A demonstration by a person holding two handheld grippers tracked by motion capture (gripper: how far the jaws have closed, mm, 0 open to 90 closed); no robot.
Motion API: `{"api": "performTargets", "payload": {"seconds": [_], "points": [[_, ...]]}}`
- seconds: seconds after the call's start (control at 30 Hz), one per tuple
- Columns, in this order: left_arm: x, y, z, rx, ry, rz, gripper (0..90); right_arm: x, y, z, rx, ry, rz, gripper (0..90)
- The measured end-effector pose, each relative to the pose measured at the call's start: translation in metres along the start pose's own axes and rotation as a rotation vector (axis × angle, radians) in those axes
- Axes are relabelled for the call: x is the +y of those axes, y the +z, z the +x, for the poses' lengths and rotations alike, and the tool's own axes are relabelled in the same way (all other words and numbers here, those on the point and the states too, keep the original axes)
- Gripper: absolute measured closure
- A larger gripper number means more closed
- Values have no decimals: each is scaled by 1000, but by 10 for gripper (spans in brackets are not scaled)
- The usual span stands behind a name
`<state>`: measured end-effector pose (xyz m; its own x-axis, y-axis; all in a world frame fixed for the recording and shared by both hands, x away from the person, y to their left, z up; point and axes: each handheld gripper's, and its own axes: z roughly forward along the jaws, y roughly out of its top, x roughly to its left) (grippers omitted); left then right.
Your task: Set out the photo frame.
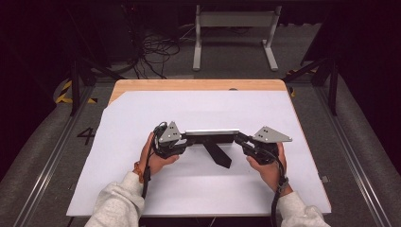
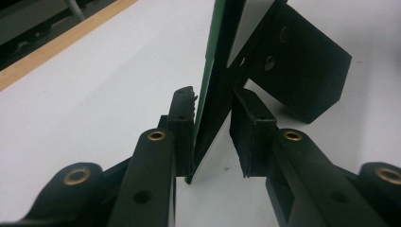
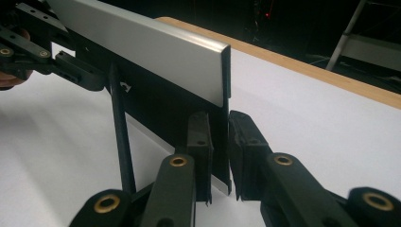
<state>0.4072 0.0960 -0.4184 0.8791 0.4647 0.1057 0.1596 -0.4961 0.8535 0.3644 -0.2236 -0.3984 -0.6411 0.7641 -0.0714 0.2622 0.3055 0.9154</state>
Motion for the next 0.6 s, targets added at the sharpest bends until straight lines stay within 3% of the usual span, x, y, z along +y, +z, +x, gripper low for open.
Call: {"api": "performTargets", "payload": {"seconds": [0.3, 0.6], "points": [[0, -3, -2, -26, -8, 8, 745, 0, 5, -4, 0, 26, -5, 794], [0, -8, -8, -29, 12, 24, 780, 1, 13, -8, 7, 44, 4, 795]]}}
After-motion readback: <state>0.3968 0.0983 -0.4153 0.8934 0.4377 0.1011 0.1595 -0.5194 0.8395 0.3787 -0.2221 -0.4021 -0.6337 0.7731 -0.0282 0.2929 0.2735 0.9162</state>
